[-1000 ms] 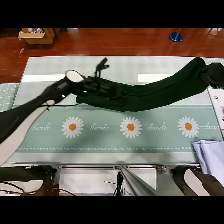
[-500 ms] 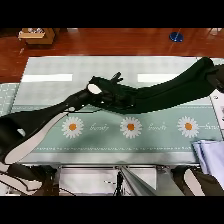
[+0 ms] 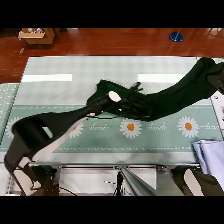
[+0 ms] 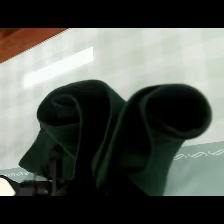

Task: Fold the shirts.

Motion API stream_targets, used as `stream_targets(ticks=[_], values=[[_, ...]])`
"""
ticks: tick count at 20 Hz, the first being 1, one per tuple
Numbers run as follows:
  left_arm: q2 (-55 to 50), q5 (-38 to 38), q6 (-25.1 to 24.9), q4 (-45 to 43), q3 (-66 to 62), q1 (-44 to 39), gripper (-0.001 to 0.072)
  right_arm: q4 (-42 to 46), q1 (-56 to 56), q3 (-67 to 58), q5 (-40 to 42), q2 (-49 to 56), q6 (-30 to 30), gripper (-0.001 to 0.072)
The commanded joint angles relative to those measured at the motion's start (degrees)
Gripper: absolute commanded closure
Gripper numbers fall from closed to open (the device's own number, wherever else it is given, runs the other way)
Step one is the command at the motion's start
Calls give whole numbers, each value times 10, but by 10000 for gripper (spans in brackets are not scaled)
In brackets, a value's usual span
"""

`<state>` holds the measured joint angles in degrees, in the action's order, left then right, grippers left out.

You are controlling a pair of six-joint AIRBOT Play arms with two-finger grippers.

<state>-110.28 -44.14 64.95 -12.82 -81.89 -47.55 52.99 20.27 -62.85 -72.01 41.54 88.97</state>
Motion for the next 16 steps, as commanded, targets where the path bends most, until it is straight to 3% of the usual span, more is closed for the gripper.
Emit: stream_targets(ticks=[1, 3, 5, 10, 16], values=[[-33, -8, 17, 0, -39, -15, 674, -6, 0, -1, -1, -1, 0, 691], [-24, -45, 14, -1, -40, 24, 676, -3, 0, -1, -1, -1, -1, 691], [4, -97, -23, -8, -40, 87, 677, 5, 0, 0, 0, -1, 0, 691], [156, -187, -28, -148, -40, 277, 677, 59, -50, 0, 7, 2, 9, 691], [299, -338, -28, -194, -40, 488, 676, 91, -220, 8, 135, 84, 42, 691]])
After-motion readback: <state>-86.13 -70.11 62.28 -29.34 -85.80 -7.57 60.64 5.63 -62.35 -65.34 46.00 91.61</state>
